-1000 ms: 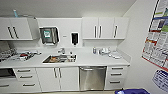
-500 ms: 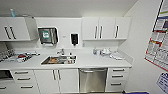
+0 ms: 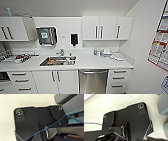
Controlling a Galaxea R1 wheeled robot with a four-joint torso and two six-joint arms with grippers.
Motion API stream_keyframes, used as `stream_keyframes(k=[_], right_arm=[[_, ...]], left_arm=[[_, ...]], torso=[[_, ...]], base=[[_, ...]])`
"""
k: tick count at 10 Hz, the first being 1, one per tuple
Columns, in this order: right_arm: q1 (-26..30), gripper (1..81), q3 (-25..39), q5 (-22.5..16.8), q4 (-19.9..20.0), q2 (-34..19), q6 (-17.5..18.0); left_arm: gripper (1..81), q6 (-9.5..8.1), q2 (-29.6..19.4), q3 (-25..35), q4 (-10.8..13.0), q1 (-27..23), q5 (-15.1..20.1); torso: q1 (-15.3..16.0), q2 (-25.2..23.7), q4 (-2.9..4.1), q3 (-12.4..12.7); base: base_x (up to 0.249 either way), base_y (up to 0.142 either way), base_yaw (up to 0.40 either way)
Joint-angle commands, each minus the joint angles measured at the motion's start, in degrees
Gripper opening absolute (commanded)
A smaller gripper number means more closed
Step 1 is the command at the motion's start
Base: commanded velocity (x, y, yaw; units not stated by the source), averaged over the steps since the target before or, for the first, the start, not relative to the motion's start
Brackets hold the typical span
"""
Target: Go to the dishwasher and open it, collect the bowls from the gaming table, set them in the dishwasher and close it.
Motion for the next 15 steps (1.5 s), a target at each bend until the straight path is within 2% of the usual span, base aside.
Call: stream_keyframes(k=[1, 15], right_arm=[[3.0, 81.1, 0.5, -2.6, -0.7, -1.7, -0.2], [3.2, 81.1, 0.3, -2.6, -0.6, -1.7, -0.1]], left_arm=[[81.1, 0.13, -1.0, 0.6, 0.1, -3.2, 2.7], [81.1, 0.13, -0.8, 0.6, 0.1, -3.2, 2.0]], torso=[[0.0, 0.0, 0.0, 0.0], [-0.1, 0.0, 0.0, 0.0]], base=[[0.098, 0.0, 0.0], [0.1, 0.0, 0.0]])
